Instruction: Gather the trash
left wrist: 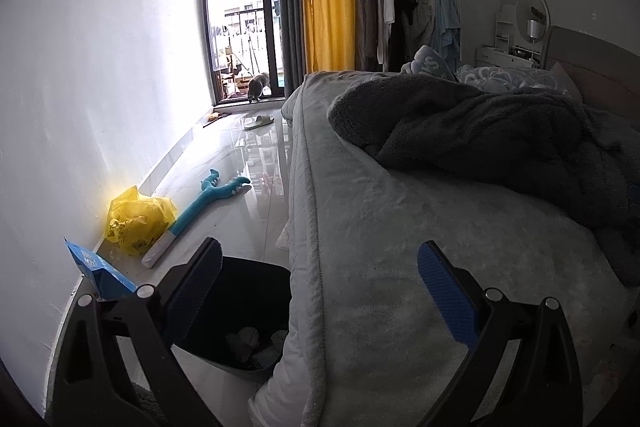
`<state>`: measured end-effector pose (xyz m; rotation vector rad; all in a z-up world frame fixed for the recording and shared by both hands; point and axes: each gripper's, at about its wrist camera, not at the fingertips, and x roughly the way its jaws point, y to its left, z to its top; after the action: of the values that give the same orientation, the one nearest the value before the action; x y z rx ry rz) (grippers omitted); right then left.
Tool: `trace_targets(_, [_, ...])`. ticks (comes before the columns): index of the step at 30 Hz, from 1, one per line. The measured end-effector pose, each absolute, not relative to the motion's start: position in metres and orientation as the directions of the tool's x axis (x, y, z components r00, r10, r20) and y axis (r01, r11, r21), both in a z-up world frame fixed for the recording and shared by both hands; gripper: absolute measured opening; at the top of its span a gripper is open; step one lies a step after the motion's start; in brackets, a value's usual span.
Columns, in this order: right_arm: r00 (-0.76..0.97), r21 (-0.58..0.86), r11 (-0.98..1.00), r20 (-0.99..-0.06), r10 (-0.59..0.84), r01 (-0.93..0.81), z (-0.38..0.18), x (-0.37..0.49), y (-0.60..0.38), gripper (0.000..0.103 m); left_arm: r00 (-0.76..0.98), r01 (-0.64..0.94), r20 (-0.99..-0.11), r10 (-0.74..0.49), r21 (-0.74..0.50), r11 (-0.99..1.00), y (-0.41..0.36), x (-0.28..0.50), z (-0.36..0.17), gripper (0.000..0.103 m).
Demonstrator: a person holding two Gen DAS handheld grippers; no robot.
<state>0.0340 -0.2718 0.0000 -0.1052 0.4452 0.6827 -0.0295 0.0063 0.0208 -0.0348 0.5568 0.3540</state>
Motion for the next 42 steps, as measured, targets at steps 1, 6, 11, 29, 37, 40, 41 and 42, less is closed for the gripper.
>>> trace_targets(1, [0.686,0.047,0.774,-0.432,0.586,-0.632,0.0,0.034,-0.272,0.1,0.793,-0.332,-0.522,0.315,0.064,0.941,0.006,-0.03,0.022,0.1])
trace_targets(6, [0.691,0.029,0.777,-0.439,0.575,-0.628,0.0,0.034,-0.27,0.1,0.801,-0.319,-0.518,0.299,0.053,0.946,0.005,-0.033,0.025,0.1])
trace_targets(11, [0.69,0.019,0.78,-0.453,0.565,-0.626,-0.002,0.033,-0.267,0.1,0.786,-0.322,-0.534,0.312,0.077,0.944,0.008,-0.035,0.024,0.1])
trace_targets(29, [0.684,0.177,0.8,-0.434,0.586,-0.573,0.03,0.029,-0.282,0.1,0.769,-0.257,-0.578,0.272,0.11,0.96,0.025,-0.07,0.036,0.1])
trace_targets(37, [0.701,0.133,0.809,-0.432,0.568,-0.573,0.048,0.018,-0.275,0.1,0.78,-0.237,-0.571,0.255,0.107,0.966,0.027,-0.083,0.044,0.1])
trace_targets(40, [0.693,0.131,0.799,-0.429,0.58,-0.587,0.05,0.017,-0.273,0.1,0.78,-0.224,-0.573,0.251,0.118,0.967,0.023,-0.086,0.046,0.1])
trace_targets(41, [0.691,0.133,0.797,-0.429,0.582,-0.589,0.05,0.016,-0.273,0.1,0.779,-0.225,-0.574,0.252,0.12,0.967,0.023,-0.087,0.046,0.1])
trace_targets(42, [0.69,0.132,0.797,-0.43,0.582,-0.59,0.05,0.017,-0.273,0.1,0.778,-0.229,-0.576,0.252,0.113,0.967,0.023,-0.087,0.047,0.1])
